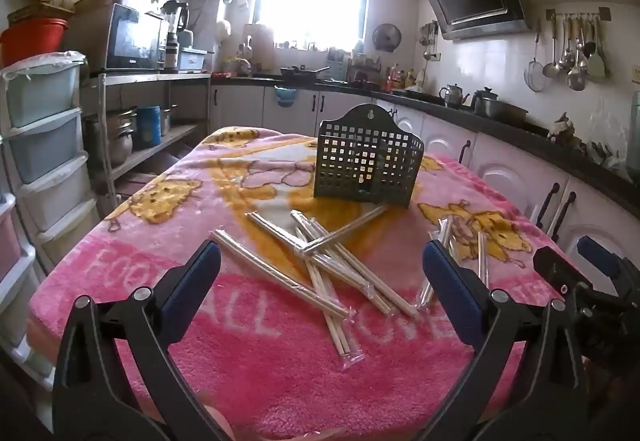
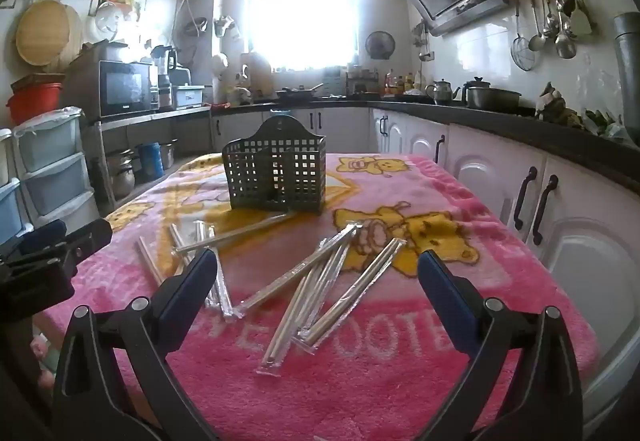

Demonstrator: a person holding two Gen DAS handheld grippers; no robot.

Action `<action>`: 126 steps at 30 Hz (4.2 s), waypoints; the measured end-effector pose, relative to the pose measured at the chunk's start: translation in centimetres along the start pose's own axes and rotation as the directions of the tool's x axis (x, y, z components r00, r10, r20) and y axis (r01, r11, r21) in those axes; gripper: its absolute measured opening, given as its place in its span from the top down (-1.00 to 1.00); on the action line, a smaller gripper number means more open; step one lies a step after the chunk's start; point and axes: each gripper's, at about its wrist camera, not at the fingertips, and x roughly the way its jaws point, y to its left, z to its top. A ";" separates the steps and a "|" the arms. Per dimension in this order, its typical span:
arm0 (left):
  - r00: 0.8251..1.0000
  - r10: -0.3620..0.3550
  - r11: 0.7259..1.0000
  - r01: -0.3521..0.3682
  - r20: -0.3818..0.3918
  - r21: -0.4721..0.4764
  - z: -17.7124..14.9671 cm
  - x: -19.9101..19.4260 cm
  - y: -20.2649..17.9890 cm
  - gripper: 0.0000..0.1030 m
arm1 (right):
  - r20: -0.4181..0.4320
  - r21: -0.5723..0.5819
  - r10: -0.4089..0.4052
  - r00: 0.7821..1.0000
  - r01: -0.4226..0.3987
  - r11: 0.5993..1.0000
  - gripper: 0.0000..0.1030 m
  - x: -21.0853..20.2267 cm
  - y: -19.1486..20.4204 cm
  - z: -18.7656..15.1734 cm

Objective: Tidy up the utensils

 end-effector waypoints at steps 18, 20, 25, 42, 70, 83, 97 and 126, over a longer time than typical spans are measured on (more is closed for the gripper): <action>1.000 -0.004 1.000 0.004 0.003 0.001 0.0 0.1 0.0 -0.80 | 0.009 0.023 0.009 1.000 -0.009 1.000 -0.89 -0.1 0.0 0.1; 1.000 -0.005 1.000 0.005 0.001 -0.001 -0.1 0.2 0.1 -0.80 | 0.014 0.022 0.009 1.000 -0.009 1.000 -0.89 -0.1 0.0 0.3; 1.000 0.000 1.000 0.000 0.004 -0.003 -0.1 0.2 0.3 -0.80 | 0.018 0.022 0.012 1.000 -0.012 1.000 -0.89 -0.3 0.1 0.3; 1.000 0.003 1.000 -0.003 0.005 0.001 -0.1 0.2 0.1 -0.80 | 0.017 0.020 0.013 1.000 -0.013 1.000 -0.89 -0.3 0.2 0.1; 1.000 0.010 1.000 -0.010 0.011 0.006 0.1 0.0 0.1 -0.80 | 0.010 0.022 0.015 1.000 -0.015 1.000 -0.89 -0.2 0.2 0.1; 0.997 0.071 0.996 -0.073 -0.042 -0.059 0.4 1.0 2.7 -0.80 | -0.051 -0.026 0.069 0.996 -0.071 0.997 -0.89 1.4 1.7 0.1; 0.986 0.089 0.988 -0.106 -0.138 -0.117 1.6 3.6 5.7 -0.80 | -0.186 -0.033 0.175 0.967 -0.184 0.982 -0.89 7.0 3.9 3.1; 0.877 -0.041 0.968 -0.084 -0.479 -0.236 4.1 16.5 10.0 -0.33 | -0.444 0.079 0.130 0.887 -0.105 0.991 -0.89 22.2 6.1 6.2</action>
